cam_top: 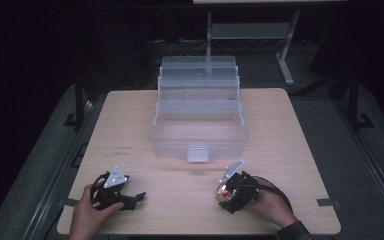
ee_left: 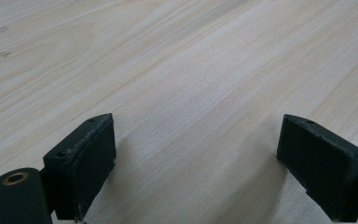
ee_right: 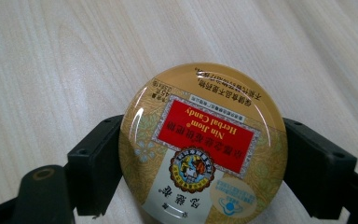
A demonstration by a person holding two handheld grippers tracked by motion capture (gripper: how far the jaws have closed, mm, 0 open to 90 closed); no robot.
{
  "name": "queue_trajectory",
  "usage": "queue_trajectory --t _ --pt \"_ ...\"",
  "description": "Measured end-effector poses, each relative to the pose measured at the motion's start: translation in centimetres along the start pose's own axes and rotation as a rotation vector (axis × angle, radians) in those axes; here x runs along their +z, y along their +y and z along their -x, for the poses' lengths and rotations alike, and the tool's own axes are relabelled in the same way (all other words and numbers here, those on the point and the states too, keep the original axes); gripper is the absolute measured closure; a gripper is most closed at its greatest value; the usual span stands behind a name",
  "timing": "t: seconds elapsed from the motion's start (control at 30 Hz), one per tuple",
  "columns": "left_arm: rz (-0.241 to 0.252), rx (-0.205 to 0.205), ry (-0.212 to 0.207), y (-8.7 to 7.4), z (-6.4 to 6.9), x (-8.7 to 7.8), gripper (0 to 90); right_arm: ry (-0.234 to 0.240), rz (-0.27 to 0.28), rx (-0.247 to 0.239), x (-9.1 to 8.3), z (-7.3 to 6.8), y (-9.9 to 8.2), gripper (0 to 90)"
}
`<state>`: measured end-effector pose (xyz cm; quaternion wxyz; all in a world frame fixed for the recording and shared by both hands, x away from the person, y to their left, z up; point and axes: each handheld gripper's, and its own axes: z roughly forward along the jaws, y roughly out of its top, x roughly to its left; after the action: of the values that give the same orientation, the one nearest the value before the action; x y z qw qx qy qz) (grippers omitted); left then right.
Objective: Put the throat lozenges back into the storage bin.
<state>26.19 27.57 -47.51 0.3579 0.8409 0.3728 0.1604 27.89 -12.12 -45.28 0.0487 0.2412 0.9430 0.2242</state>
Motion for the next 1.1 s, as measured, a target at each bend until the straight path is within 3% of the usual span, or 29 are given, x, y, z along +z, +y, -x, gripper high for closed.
queue_trajectory --t 1.1 --pt "-0.001 0.0 0.0 0.0 0.0 0.0 10.7 -0.026 0.0 0.04 -2.1 1.3 -1.0 19.8"
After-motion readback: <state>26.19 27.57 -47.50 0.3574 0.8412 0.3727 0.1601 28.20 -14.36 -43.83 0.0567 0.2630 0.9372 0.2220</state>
